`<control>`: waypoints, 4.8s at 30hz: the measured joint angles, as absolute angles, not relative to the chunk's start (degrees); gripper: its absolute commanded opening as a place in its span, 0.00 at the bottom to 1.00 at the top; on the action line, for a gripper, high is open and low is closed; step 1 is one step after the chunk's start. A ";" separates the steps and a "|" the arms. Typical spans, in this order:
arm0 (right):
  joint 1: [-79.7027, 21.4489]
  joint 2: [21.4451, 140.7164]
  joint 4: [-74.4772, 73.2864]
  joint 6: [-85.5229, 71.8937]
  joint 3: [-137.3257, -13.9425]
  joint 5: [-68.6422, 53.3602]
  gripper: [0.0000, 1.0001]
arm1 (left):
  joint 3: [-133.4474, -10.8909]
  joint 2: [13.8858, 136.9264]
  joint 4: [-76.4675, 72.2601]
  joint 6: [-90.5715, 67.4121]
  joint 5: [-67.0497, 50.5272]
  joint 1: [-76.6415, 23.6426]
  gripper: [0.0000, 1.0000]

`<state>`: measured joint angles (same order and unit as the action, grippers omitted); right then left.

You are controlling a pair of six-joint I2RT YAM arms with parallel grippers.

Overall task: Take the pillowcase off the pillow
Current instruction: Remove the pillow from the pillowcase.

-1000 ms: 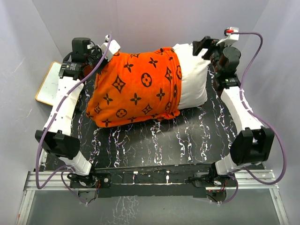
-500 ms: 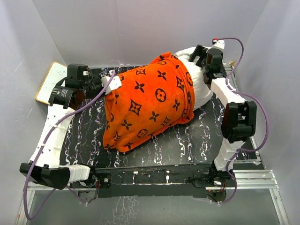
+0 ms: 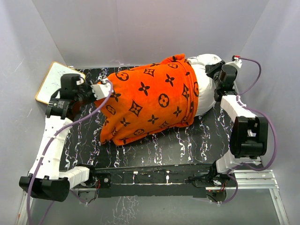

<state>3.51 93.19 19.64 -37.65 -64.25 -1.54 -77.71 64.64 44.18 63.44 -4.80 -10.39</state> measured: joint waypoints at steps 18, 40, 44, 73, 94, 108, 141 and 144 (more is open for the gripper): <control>-0.78 78.56 29.28 -33.78 -47.62 0.60 0.08 | -110.67 79.13 49.67 50.37 -25.91 9.65 0.94; -20.88 68.66 21.89 -25.98 -45.36 15.86 0.08 | -136.62 117.23 43.66 32.77 -12.78 -45.32 0.82; -21.02 68.95 23.07 -26.06 -44.16 16.99 0.08 | -131.61 115.22 42.00 32.01 -7.42 -45.23 0.77; -24.03 73.12 35.94 -34.24 -36.23 10.48 0.75 | -93.43 86.67 40.49 38.63 -10.31 -25.56 0.15; -2.85 93.19 51.31 -51.44 -44.71 -43.38 0.98 | -99.04 89.08 49.17 38.79 -16.16 -23.05 0.00; -5.21 97.54 82.59 -74.46 -40.34 -57.17 0.64 | -96.42 87.37 47.62 38.57 -10.26 -23.77 0.04; 9.67 69.34 -2.24 -32.14 -48.29 -17.69 0.98 | -81.84 87.07 51.83 72.42 -9.47 -63.51 0.87; 6.50 68.77 -0.16 -33.80 -47.72 -24.01 0.98 | -79.57 87.07 50.89 74.87 -5.72 -62.98 0.85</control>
